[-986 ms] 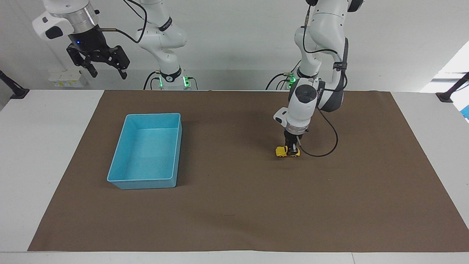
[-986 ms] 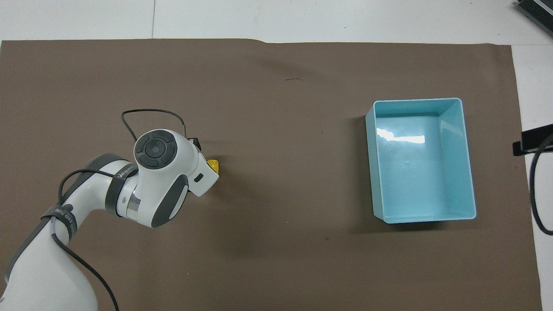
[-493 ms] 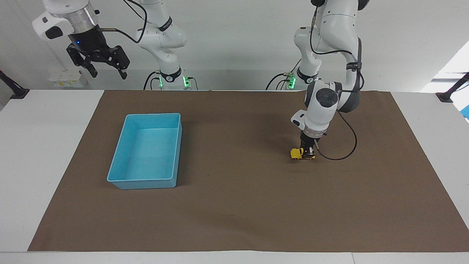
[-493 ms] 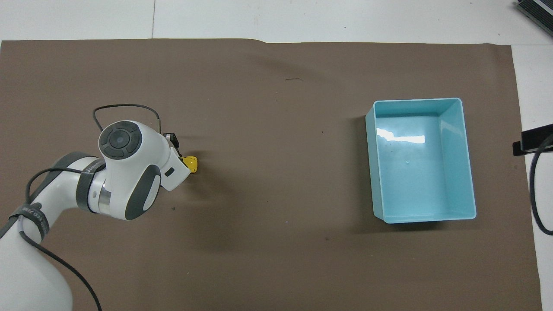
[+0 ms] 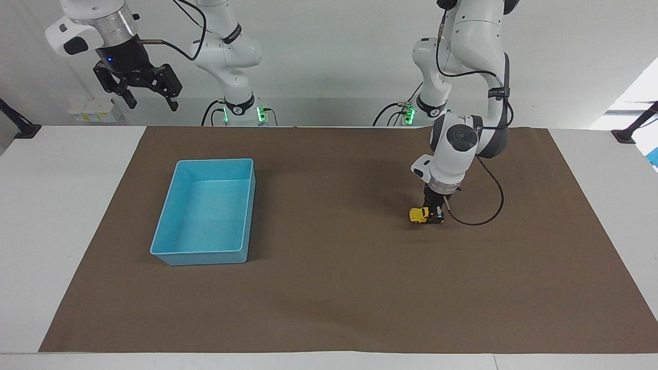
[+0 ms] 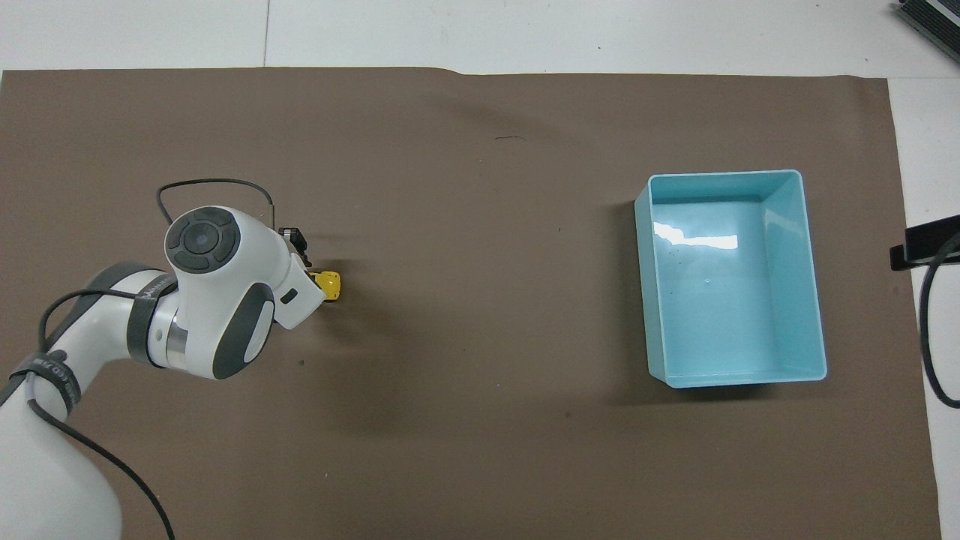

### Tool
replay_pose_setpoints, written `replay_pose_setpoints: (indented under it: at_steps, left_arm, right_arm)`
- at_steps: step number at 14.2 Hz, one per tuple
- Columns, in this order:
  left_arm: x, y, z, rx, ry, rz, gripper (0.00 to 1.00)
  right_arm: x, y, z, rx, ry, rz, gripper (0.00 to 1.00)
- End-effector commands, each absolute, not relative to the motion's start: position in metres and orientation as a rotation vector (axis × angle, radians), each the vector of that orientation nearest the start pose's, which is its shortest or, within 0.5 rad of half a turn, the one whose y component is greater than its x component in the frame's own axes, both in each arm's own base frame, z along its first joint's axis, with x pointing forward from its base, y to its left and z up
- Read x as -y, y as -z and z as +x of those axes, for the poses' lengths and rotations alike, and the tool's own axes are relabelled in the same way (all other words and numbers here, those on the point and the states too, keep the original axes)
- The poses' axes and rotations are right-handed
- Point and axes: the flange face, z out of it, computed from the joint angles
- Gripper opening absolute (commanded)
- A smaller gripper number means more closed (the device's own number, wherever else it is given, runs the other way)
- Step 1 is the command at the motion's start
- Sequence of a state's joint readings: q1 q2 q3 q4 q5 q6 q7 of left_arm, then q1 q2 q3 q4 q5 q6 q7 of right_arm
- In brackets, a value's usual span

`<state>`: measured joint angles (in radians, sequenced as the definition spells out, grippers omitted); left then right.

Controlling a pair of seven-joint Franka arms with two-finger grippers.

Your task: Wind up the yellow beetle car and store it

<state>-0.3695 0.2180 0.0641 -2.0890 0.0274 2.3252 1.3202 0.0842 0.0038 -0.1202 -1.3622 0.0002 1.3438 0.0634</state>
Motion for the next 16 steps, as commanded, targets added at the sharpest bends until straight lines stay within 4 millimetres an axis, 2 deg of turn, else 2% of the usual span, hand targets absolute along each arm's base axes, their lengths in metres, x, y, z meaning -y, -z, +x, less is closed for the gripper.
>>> replay_pose_setpoints:
  at_steps: [1, 2, 6, 9, 13, 14, 16]
  left_arm:
    - [0.162, -0.375, 0.566, -2.225, -0.007, -2.139, 1.00]
    - [0.157, -0.395, 0.570, -2.161, 0.030, -2.186, 1.00]
    - [0.106, -0.458, 0.587, -1.694, 0.195, -2.511, 1.00]
    - [0.077, -0.501, 0.598, -1.254, 0.202, -2.776, 1.00]
    - [0.070, -0.545, 0.600, -0.600, 0.210, -3.020, 1.00]
    - [0.069, -0.557, 0.599, -0.479, 0.202, -3.051, 1.00]
    - [0.063, -0.575, 0.595, -0.372, 0.153, -3.079, 1.00]
  right_arm:
    - [0.021, -0.701, 0.524, -0.159, -0.017, -3.117, 1.00]
    - [0.021, -0.701, 0.524, -0.159, -0.017, -3.117, 1.00]
    - [0.030, -0.701, 0.524, -0.187, -0.017, -3.115, 1.00]
    - [0.025, -0.701, 0.524, -0.173, -0.017, -3.116, 1.00]
    - [0.025, -0.701, 0.524, -0.173, -0.017, -3.116, 1.00]
    - [0.025, -0.701, 0.524, -0.173, -0.017, -3.116, 1.00]
    - [0.026, -0.701, 0.524, -0.179, -0.017, -3.120, 1.00]
